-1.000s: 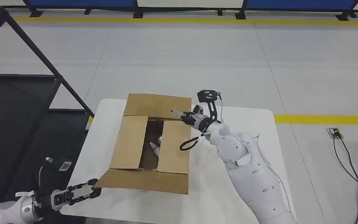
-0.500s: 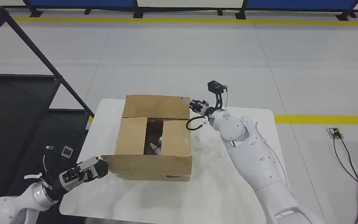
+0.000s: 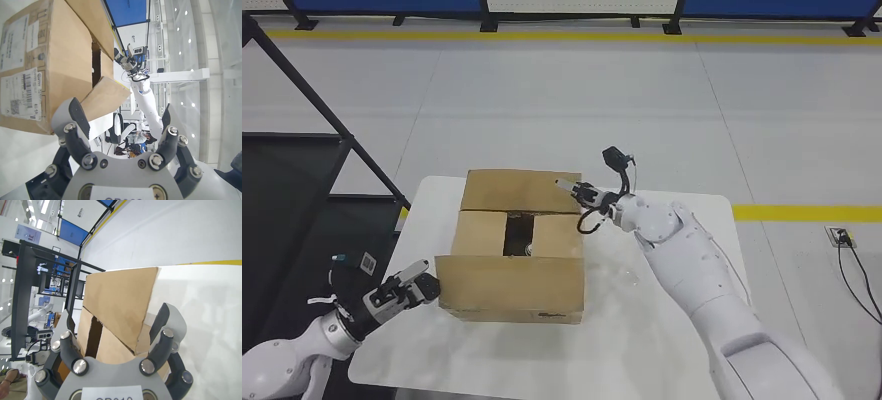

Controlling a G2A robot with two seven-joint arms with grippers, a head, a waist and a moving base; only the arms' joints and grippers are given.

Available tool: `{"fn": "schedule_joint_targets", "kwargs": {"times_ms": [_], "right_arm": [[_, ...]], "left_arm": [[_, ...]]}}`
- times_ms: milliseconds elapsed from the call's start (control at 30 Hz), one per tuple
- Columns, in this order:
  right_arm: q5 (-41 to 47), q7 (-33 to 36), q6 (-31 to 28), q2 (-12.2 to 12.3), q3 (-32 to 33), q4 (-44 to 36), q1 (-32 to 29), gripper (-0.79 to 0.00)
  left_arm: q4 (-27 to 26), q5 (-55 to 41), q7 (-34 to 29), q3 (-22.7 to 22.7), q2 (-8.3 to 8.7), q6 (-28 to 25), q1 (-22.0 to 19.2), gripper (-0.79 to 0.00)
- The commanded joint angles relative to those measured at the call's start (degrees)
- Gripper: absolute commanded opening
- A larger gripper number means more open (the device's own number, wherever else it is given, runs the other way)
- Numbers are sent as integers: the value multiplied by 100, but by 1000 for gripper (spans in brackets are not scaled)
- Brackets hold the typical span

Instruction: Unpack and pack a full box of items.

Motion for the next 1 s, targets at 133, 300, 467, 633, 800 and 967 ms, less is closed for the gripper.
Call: {"fn": "schedule_joint_targets", "kwargs": {"times_ms": [133,300,467,633,800,967], "right_arm": [[396,407,-971,66,176,242,116,0],[724,938,-1646,164,332,208,98,0],[1032,1487,-2161,249,439,7,10,0],[1376,2059,-1943,303,504,-187,-54,0],[1581,2465,-745,262,417,-453,-62,0],[1702,2748,222,171,226,-785,-135,0]], "left_arm": [[22,63,105,76,-6,-3,-34,0],[45,125,208,139,-12,8,-86,0],[86,186,290,205,-17,13,-145,0],[96,276,370,255,-21,-6,-177,0],[93,427,472,328,-26,-24,-218,0],[116,535,652,411,-38,-34,-292,0]]}}
